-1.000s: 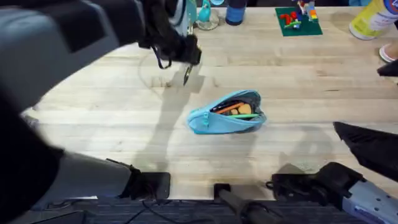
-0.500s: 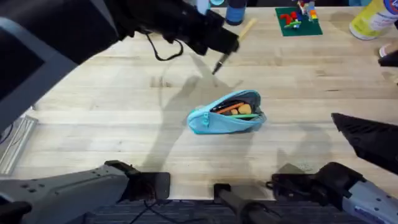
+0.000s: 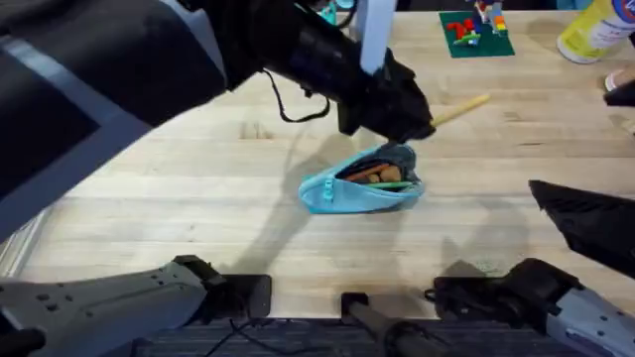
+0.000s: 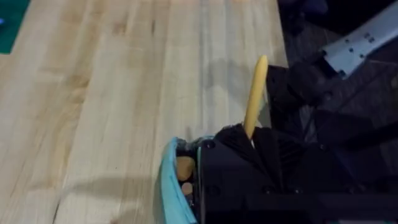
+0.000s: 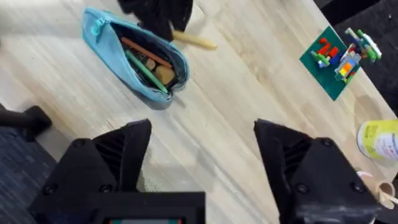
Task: Unzip the bag, pick up the pens from the table one at a time and place them inside, then zip the bag closed.
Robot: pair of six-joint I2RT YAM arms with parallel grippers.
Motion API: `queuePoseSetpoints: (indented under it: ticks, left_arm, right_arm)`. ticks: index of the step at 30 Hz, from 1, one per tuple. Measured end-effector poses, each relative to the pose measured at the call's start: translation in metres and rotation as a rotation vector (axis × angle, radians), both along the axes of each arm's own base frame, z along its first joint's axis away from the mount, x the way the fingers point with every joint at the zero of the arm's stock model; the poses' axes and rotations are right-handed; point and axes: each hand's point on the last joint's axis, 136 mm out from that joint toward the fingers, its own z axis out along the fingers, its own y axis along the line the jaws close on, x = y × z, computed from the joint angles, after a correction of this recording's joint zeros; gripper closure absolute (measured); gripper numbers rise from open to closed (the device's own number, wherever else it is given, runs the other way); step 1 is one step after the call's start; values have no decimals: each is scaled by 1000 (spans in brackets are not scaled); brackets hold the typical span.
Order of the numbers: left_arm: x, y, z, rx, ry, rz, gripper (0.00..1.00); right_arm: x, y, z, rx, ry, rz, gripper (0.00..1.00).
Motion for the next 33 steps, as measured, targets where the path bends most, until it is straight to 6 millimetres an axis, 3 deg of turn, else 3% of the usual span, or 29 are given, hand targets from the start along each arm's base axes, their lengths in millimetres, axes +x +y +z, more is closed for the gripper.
queuePoseSetpoints:
  ticks: [6, 20, 27, 33]
  left_arm:
    - [-9, -5, -20, 70, -6, -40, 959]
    - [0, -18, -91, 227, 115, -58, 959]
    - [-3, 1, -126, 395, 181, -20, 959]
    - [4, 20, -143, 524, 149, 30, 959]
  right_arm:
    - [0, 0, 0, 0, 0, 0, 4]
    - [0, 0, 0, 0, 0, 0, 4]
    - [0, 0, 0, 0, 0, 0, 3]
    - [0, 0, 0, 0, 0, 0, 4]
